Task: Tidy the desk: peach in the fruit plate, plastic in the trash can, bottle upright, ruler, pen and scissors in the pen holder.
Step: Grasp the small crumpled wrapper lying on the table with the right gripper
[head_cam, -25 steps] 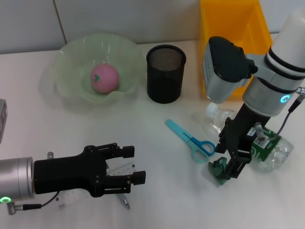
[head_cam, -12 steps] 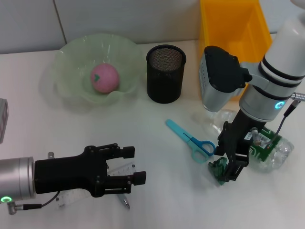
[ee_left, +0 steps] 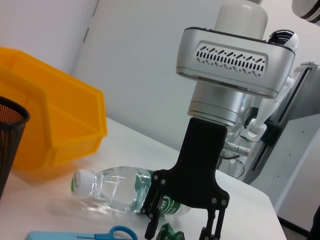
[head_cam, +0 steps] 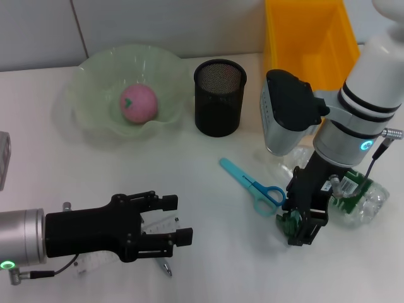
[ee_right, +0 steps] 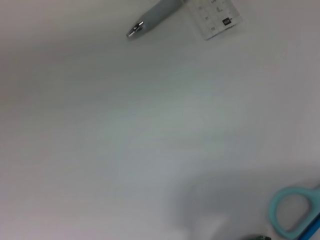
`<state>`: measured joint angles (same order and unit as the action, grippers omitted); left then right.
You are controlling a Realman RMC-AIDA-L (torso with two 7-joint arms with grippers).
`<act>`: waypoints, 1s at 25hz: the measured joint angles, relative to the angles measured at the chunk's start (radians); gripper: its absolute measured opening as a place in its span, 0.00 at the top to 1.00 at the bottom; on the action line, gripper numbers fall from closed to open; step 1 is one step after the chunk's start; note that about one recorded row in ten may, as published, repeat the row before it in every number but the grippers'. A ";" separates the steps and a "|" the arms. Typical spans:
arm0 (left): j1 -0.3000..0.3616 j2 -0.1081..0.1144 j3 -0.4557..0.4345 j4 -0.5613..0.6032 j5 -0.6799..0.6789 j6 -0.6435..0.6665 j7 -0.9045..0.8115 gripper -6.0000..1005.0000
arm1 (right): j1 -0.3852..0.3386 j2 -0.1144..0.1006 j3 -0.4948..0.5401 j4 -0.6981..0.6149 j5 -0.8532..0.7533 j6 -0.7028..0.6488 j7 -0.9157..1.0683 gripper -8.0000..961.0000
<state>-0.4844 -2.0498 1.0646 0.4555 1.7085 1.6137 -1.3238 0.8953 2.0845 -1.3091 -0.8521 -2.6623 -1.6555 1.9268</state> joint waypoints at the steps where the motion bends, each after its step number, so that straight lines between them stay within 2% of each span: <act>1: 0.000 0.000 0.000 0.000 0.001 0.000 0.000 0.20 | 0.000 0.000 0.000 0.003 0.002 0.001 0.000 0.26; 14: 0.004 0.000 0.000 0.000 0.005 0.000 0.000 0.20 | 0.002 0.000 -0.002 0.013 0.009 0.005 0.000 0.26; 19: 0.004 -0.001 0.000 0.000 0.005 0.003 0.000 0.20 | 0.000 0.000 -0.002 0.015 0.009 0.005 0.000 0.41; 25: 0.004 -0.001 0.000 0.000 0.005 0.005 0.000 0.20 | 0.000 0.000 -0.002 0.015 0.009 0.005 0.000 0.42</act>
<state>-0.4803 -2.0503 1.0645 0.4555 1.7135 1.6183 -1.3238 0.8952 2.0847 -1.3116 -0.8374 -2.6534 -1.6505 1.9265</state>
